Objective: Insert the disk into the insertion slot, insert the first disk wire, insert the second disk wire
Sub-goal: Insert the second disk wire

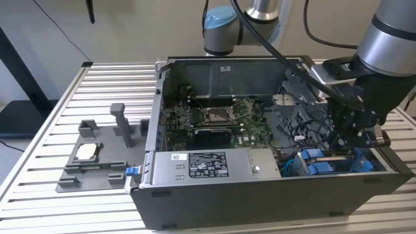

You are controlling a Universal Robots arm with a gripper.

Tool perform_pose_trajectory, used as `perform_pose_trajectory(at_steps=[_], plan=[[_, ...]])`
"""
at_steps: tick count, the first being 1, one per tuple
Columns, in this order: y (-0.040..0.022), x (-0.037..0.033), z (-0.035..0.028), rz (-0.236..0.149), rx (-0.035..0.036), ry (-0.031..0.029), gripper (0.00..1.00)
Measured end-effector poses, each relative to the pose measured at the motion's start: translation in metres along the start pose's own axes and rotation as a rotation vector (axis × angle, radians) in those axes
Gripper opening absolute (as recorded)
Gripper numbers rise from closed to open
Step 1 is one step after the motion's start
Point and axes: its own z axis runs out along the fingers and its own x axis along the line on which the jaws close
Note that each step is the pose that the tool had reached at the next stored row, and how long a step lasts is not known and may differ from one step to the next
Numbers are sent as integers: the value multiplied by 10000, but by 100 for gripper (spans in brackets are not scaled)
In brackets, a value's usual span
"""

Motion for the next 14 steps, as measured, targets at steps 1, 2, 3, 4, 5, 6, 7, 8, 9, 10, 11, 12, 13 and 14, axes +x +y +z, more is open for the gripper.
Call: perform_pose_trajectory(at_steps=[1,2,3,4,5,6,7,8,9,10,11,12,13,14], plan=[[-3,4,3,2,1,-19,16],[-7,9,7,3,3,-35,16],[-9,14,9,4,3,-44,16],[-11,20,12,5,4,-51,16],[-13,24,15,6,4,-59,16],[-15,28,18,6,5,-68,16],[-16,31,22,7,7,-79,16],[-17,33,26,8,10,-92,16],[-17,34,30,8,13,-106,16],[-17,35,34,9,16,-118,16],[-17,37,37,10,19,-128,16],[-18,38,41,10,22,-140,16],[-18,39,43,10,25,-150,16],[-19,40,45,9,28,-162,16]])
